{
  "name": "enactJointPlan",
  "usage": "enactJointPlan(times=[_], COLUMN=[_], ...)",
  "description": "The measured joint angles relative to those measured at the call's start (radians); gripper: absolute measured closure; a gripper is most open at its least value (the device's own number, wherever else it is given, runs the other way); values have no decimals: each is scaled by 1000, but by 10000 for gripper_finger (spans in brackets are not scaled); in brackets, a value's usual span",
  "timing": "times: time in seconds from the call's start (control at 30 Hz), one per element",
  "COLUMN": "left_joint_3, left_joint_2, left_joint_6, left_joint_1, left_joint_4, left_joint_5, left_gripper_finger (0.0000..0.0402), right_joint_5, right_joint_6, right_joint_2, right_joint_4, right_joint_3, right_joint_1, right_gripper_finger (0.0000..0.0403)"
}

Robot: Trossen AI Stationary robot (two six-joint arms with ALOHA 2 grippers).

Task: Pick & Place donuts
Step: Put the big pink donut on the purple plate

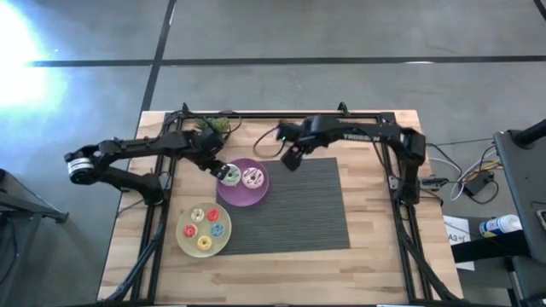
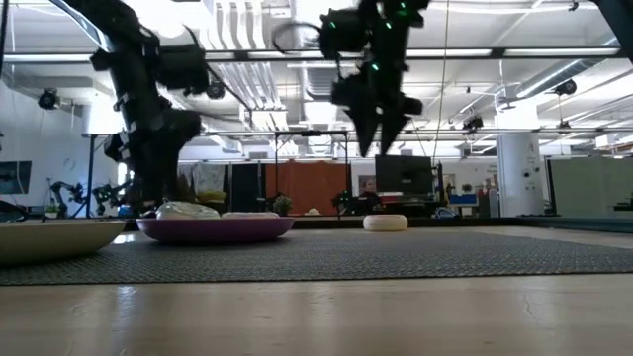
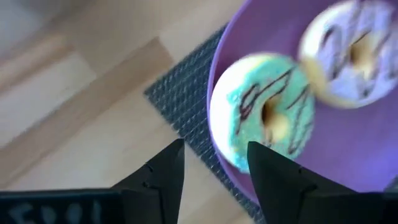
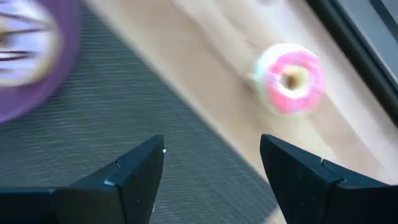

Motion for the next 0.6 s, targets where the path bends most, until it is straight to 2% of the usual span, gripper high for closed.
enactJointPlan(times=[0.1,0.23,0.4,0.6], left_joint_3=[32,77,116,145], left_joint_2=[-61,-151,-228,-271], left_joint_6=[-19,-55,-151,-221], left_joint_1=[-6,-18,-23,-25], left_joint_4=[-16,0,48,81], left_joint_5=[1,58,138,150], left_gripper_finger=[252,252,252,252], right_joint_5=[-28,-137,-162,-146], right_joint_6=[-1,-58,-163,-257], right_joint_2=[-33,-24,28,135], right_joint_4=[4,48,119,142], right_joint_3=[-67,-123,-129,-61], right_joint_1=[-97,-205,-229,-253], right_gripper_finger=[145,150,161,166])
